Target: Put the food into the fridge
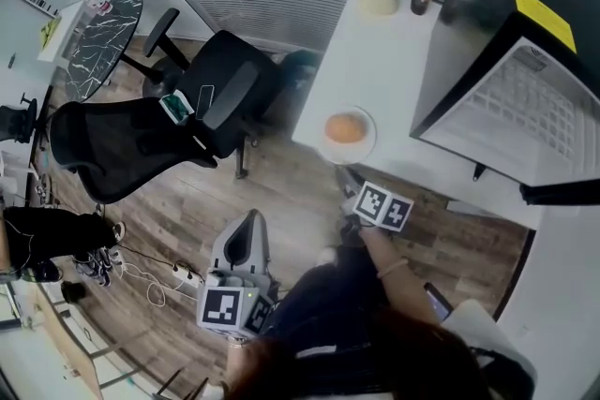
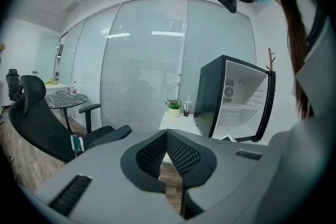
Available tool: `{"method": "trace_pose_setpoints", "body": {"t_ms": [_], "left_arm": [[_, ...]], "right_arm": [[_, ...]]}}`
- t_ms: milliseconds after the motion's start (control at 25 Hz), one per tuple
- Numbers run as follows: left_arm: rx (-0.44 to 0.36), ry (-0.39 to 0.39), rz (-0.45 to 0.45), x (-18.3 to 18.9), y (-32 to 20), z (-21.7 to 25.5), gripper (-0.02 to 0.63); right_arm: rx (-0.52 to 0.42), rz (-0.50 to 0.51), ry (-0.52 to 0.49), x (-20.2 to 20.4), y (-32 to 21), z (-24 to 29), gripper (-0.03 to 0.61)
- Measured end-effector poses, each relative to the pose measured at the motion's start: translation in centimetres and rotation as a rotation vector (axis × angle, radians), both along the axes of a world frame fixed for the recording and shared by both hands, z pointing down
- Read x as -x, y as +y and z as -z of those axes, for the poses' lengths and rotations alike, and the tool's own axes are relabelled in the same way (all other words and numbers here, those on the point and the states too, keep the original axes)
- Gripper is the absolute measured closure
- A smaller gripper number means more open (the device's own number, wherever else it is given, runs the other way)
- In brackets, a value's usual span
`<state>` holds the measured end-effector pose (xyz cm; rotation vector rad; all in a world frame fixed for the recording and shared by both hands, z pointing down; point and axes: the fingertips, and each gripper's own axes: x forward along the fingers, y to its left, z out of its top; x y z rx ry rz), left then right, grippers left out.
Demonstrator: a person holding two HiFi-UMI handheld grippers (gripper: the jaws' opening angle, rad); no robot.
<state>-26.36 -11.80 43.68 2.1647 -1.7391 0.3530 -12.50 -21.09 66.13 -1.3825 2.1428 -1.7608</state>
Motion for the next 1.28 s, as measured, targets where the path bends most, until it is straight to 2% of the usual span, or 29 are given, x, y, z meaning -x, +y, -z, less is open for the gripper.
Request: {"method": "trace_pose_setpoints", "body": {"t_ms": [280, 440, 760, 1000, 1120, 1280], "left_arm": [[0.004, -0.015, -0.006, 0.0, -0.1, -0.2, 0.614], [0.049, -0.025, 0.024, 0.0, -0.1, -0.5, 0.614], [0.033, -0.028, 0.021, 0.2, -0.2, -0.5, 0.614], [0.052, -0.046, 0.044, 0.5, -0.3, -0.7, 0.614], [0.027, -0.034, 0.030, 0.1, -0.6, -0.3, 0.614], [0.052, -0.046, 0.032, 0.4, -0.2, -0.8, 0.614]], "right_arm": [[0.044, -0.031, -0.083, 0.3, -0.7, -0.9, 0.474], [0.066, -0.045, -0.114, 0.4, -0.9, -1.4, 0.472], [0.096, -0.078, -0.185, 0.5, -1.2, -1.9, 0.462], [0.130, -0.117, -0.270, 0.8, -1.7, -2.3, 0.453], [0.147, -0.133, -0.312, 1.0, -1.9, -2.5, 0.451], [0.167, -0.160, -0.360, 1.1, -2.2, -2.7, 0.451]]}}
